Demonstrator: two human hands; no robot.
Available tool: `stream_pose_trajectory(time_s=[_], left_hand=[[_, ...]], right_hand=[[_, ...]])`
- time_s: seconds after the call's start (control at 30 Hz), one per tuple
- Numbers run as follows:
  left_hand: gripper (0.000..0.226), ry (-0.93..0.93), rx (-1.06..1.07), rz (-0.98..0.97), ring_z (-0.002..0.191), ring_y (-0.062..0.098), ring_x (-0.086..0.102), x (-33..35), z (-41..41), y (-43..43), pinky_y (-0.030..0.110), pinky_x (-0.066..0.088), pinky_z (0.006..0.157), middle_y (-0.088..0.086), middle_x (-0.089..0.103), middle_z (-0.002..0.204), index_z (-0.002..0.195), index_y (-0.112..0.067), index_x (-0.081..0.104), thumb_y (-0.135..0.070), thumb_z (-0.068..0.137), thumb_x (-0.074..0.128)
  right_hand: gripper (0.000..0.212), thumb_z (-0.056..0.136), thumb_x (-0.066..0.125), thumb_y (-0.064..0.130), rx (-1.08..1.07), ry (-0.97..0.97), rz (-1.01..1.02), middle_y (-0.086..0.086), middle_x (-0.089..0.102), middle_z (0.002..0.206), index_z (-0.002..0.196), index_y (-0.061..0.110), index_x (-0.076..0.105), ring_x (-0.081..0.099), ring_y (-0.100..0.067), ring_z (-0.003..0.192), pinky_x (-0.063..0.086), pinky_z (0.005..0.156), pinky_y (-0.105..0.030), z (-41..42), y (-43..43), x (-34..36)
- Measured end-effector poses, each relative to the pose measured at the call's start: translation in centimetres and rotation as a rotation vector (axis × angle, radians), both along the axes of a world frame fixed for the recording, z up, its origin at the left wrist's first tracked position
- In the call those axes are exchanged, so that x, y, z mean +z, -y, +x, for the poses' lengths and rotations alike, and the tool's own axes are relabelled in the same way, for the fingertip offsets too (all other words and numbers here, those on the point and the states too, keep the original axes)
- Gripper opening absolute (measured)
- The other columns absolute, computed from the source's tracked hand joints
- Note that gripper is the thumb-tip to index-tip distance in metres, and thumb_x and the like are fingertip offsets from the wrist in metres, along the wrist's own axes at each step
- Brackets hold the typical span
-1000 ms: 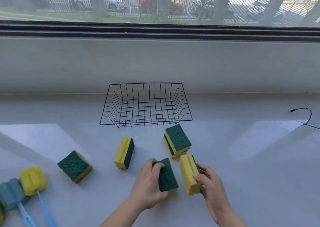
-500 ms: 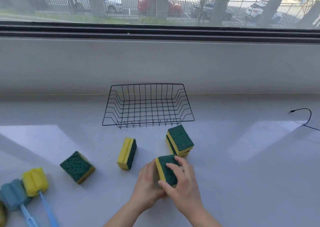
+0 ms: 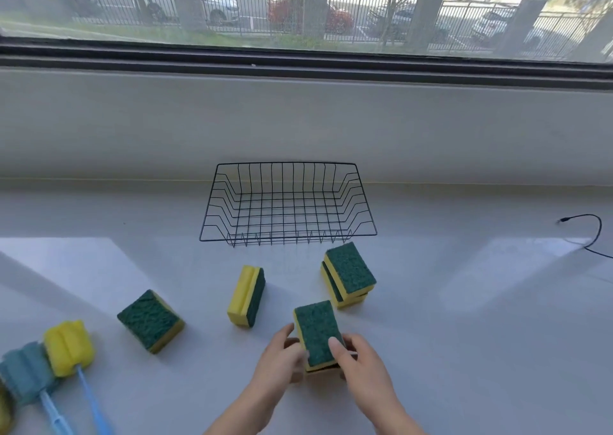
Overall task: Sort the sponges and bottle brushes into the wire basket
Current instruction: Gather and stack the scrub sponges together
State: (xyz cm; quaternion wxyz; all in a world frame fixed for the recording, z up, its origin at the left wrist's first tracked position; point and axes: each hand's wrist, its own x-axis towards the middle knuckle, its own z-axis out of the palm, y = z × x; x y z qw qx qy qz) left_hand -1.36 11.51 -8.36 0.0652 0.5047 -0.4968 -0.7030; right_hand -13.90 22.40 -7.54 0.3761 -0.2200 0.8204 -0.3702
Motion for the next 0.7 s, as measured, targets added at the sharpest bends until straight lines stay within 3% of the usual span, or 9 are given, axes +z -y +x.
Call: stream_pose_trajectory(time_s=[0.13,0.23,0.3,0.37,0.47,0.57,0.63,0.7], left_hand=[[0.032,-0.037,0.07,-0.08,0.096,0.014,0.069,1.2,-0.8,0.6,0.037,0.055,0.082,-0.006,0.07,0.105,0.119,-0.036,0.055,-0.026,0.089,0.061],[0.027,-0.031,0.106,-0.164,0.099,0.009,0.064,1.7,-1.9,2.4,0.033,0.051,0.082,-0.015,0.067,0.103,0.116,-0.039,0.056,-0.027,0.093,0.059],[0.023,-0.023,0.111,-0.202,0.098,-0.002,0.059,2.0,-2.8,3.4,0.028,0.048,0.079,-0.027,0.061,0.1,0.111,-0.044,0.053,-0.029,0.093,0.059],[0.033,0.0,0.092,-0.211,0.104,0.0,0.056,2.1,-3.7,3.6,0.03,0.047,0.084,-0.026,0.058,0.107,0.122,-0.042,0.046,-0.033,0.093,0.059],[0.063,0.05,0.049,-0.225,0.121,0.017,0.052,1.9,-5.0,3.7,0.039,0.043,0.102,-0.004,0.055,0.129,0.148,-0.031,0.029,-0.039,0.093,0.059],[0.068,0.074,0.058,-0.209,0.125,0.021,0.049,1.6,-5.7,4.4,0.04,0.041,0.105,0.002,0.05,0.135,0.15,-0.032,0.024,-0.041,0.092,0.059],[0.066,0.073,0.067,-0.204,0.122,0.02,0.051,1.4,-6.2,4.7,0.038,0.042,0.102,0.002,0.051,0.133,0.149,-0.032,0.026,-0.039,0.093,0.059],[0.062,0.067,0.087,-0.213,0.114,0.018,0.054,1.4,-6.4,4.8,0.035,0.044,0.094,-0.002,0.054,0.125,0.148,-0.033,0.029,-0.037,0.094,0.059]], right_hand=[[0.028,0.096,0.058,0.048,0.113,-0.096,-0.074,0.009,0.063,0.115,0.118,0.031,0.062,0.061,-0.005,0.103,0.052,0.092,-0.032,0.4,2.5,0.6],[0.018,0.096,0.059,0.045,0.106,-0.045,-0.143,0.013,0.064,0.114,0.112,0.036,0.061,0.061,0.0,0.103,0.049,0.083,-0.014,0.0,4.2,1.7],[0.009,0.098,0.06,0.04,0.087,0.01,-0.187,0.024,0.06,0.113,0.106,0.043,0.057,0.058,0.013,0.102,0.044,0.075,-0.001,-0.2,4.4,2.2],[0.02,0.098,0.062,0.034,0.07,0.04,-0.226,0.031,0.055,0.115,0.108,0.049,0.053,0.053,0.026,0.1,0.041,0.074,0.004,-0.4,3.7,2.0],[0.028,0.094,0.068,0.027,-0.013,-0.003,-0.172,0.019,0.062,0.118,0.119,0.037,0.058,0.059,0.006,0.11,0.044,0.077,-0.002,-1.5,1.9,0.8],[0.021,0.091,0.07,0.012,-0.218,-0.077,-0.195,0.002,0.072,0.108,0.098,0.03,0.065,0.067,-0.011,0.1,0.05,0.08,-0.01,-4.0,0.2,-0.1],[0.017,0.094,0.067,0.013,-0.355,-0.063,-0.218,0.001,0.071,0.103,0.094,0.03,0.065,0.068,-0.018,0.095,0.055,0.093,-0.036,-6.5,0.1,-0.1],[0.005,0.098,0.062,0.027,-0.425,0.036,-0.244,0.007,0.067,0.107,0.102,0.03,0.065,0.066,-0.016,0.098,0.052,0.1,-0.049,-8.8,1.0,0.5]])
